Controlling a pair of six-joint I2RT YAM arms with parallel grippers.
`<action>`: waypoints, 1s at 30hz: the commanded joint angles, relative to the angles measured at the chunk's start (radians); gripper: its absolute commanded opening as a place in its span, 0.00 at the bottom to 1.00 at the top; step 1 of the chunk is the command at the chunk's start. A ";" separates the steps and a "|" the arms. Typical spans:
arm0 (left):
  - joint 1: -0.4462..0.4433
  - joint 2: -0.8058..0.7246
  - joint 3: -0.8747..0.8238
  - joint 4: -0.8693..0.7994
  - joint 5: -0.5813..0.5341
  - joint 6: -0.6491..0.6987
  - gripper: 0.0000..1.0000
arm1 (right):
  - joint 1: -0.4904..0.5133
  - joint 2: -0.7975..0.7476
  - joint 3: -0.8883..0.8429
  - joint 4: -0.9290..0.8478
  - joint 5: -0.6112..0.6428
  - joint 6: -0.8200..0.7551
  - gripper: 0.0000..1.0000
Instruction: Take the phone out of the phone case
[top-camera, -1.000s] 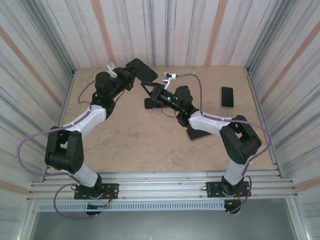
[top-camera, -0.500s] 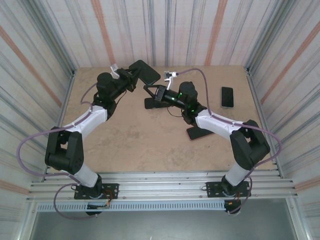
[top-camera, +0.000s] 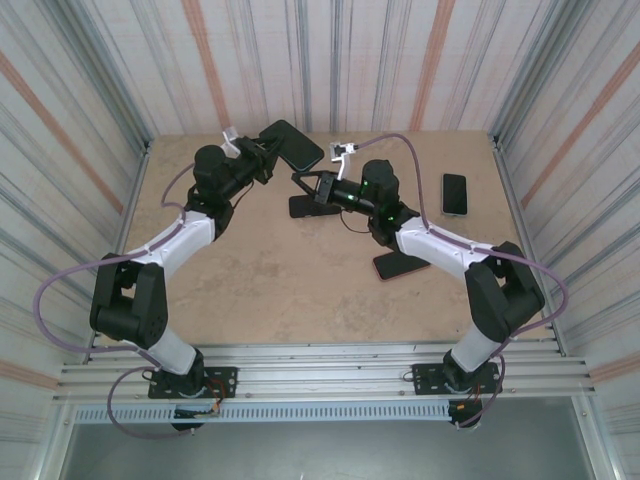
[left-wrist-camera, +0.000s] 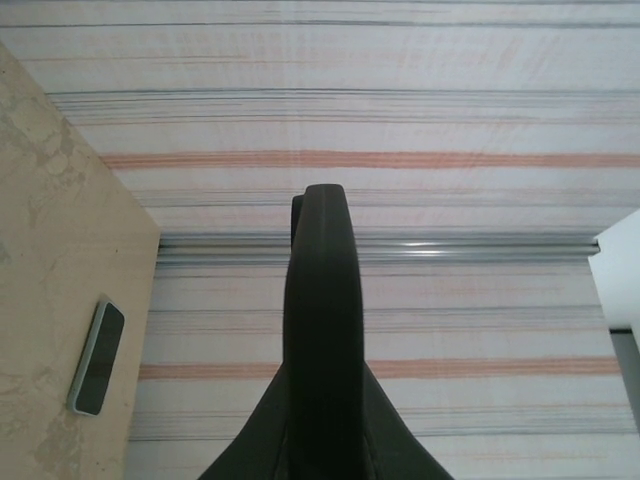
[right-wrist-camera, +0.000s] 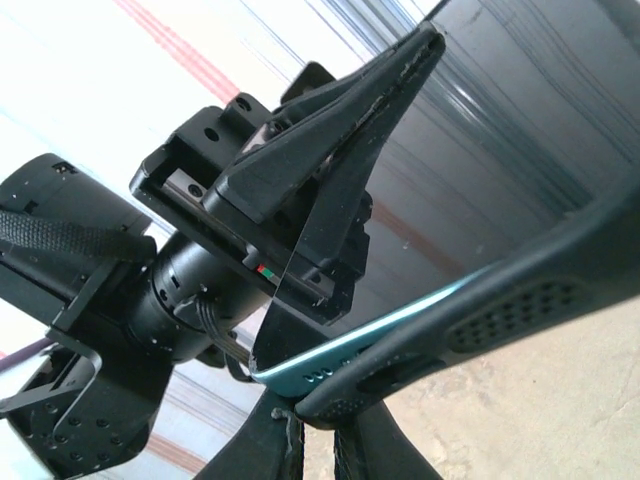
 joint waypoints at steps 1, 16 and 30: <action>0.026 -0.080 0.013 0.090 0.068 0.157 0.03 | -0.055 -0.045 0.017 -0.100 0.014 -0.051 0.18; 0.112 -0.062 0.110 0.126 0.452 0.584 0.02 | -0.176 -0.132 0.179 -0.573 -0.372 -0.458 0.58; 0.114 -0.083 0.280 -0.224 0.818 0.993 0.02 | -0.170 0.056 0.501 -1.076 -0.581 -0.990 0.53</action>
